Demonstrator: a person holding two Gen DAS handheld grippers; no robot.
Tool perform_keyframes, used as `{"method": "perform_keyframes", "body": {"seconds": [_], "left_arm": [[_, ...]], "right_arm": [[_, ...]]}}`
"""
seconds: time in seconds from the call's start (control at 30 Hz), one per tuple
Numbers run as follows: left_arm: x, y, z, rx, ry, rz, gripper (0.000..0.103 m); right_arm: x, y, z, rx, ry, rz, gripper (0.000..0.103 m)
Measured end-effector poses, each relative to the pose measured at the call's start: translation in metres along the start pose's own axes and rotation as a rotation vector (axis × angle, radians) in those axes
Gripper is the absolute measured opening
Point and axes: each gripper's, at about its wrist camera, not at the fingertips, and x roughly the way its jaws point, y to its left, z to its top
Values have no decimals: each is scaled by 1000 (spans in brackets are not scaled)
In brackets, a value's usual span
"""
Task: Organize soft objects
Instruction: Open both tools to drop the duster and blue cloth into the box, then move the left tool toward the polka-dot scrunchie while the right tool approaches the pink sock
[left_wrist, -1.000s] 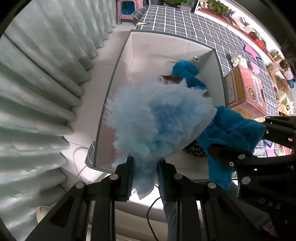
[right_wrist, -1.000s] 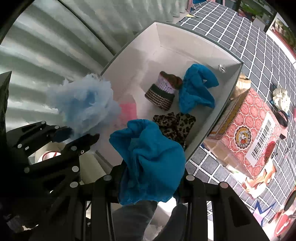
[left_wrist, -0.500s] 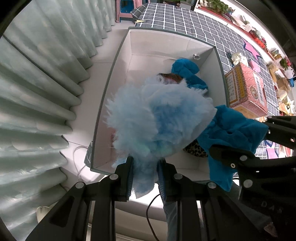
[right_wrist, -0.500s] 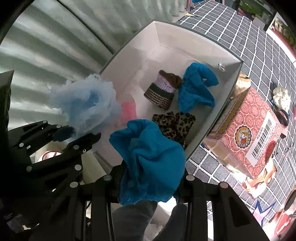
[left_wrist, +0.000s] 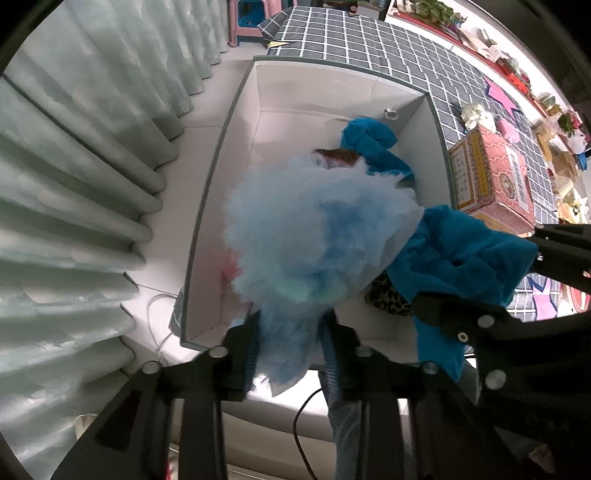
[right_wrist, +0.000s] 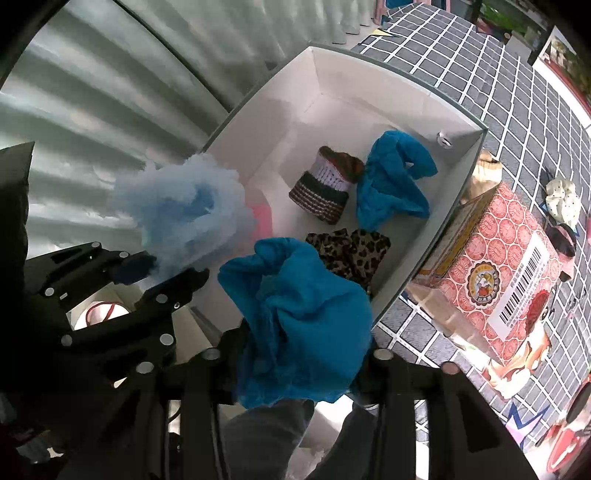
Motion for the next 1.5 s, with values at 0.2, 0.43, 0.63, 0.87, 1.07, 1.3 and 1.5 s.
{"method": "perform_keyframes", "body": {"seconds": [0.2, 0.43, 0.63, 0.87, 1.07, 1.3, 1.5], "left_arm": [[-4, 20, -2, -86, -21, 12, 84], [-17, 24, 3, -146, -47, -37, 103], [-34, 11, 25, -154, -80, -82, 103], [-54, -26, 66, -75, -111, -118, 103], [-53, -77, 103, 8, -96, -115, 103], [-39, -134, 134, 53, -38, -140, 103], [-20, -174, 161, 54, 18, -142, 103]], "right_arm": [[-11, -6, 3, 10, -37, -20, 71], [-44, -2, 15, -8, -131, 18, 98], [-83, -21, 22, 35, -215, 31, 98], [-122, -106, 14, 225, -290, -12, 98], [-116, -198, -11, 439, -255, -57, 98], [-78, -279, -31, 555, -156, -75, 98], [-39, -325, -25, 580, -87, -74, 98]]}}
